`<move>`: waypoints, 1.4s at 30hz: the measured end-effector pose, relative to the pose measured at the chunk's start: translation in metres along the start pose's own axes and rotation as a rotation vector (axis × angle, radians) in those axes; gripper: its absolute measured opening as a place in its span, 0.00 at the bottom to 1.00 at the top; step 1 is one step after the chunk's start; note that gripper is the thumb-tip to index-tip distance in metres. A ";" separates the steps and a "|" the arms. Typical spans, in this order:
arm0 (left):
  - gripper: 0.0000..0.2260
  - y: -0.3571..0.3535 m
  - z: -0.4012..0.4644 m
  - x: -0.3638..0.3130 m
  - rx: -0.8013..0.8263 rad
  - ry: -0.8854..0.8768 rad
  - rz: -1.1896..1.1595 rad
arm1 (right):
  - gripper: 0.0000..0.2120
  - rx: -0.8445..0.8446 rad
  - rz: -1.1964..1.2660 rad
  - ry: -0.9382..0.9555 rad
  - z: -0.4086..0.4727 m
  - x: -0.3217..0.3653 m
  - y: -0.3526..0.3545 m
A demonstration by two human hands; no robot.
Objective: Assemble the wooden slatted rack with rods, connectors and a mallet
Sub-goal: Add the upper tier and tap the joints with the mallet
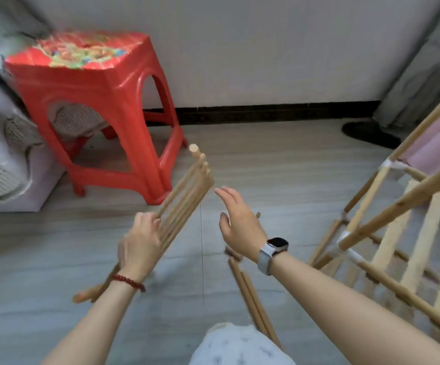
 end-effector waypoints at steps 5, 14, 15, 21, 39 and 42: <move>0.10 0.121 0.040 -0.071 -0.396 -0.081 -0.344 | 0.23 -0.140 0.097 0.135 0.000 0.077 0.081; 0.10 0.272 0.096 -0.201 -0.634 -0.132 -1.047 | 0.20 -0.459 0.138 0.288 -0.035 0.161 0.237; 0.11 0.277 0.097 -0.217 -0.624 -0.118 -1.159 | 0.20 -0.502 0.148 0.274 -0.043 0.161 0.254; 0.12 0.283 0.099 -0.314 -0.437 -0.085 -1.597 | 0.19 -0.675 0.130 0.182 -0.090 0.148 0.353; 0.17 0.243 -0.035 -0.576 -0.317 -1.411 -0.512 | 0.04 -1.022 1.431 -0.046 -0.241 0.061 0.524; 0.18 0.224 -0.042 -0.579 -0.387 -1.394 -0.331 | 0.07 -0.993 1.605 -0.046 -0.250 0.035 0.512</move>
Point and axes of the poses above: each hand's wrist, its own z-axis towards the middle knuckle, its own y-axis out of the back of the hand, x = y × z, the point moved 6 cm from there along z, towards the middle knuckle, and after that the axes turned 4 degrees about -y, right-handed, at the moved point
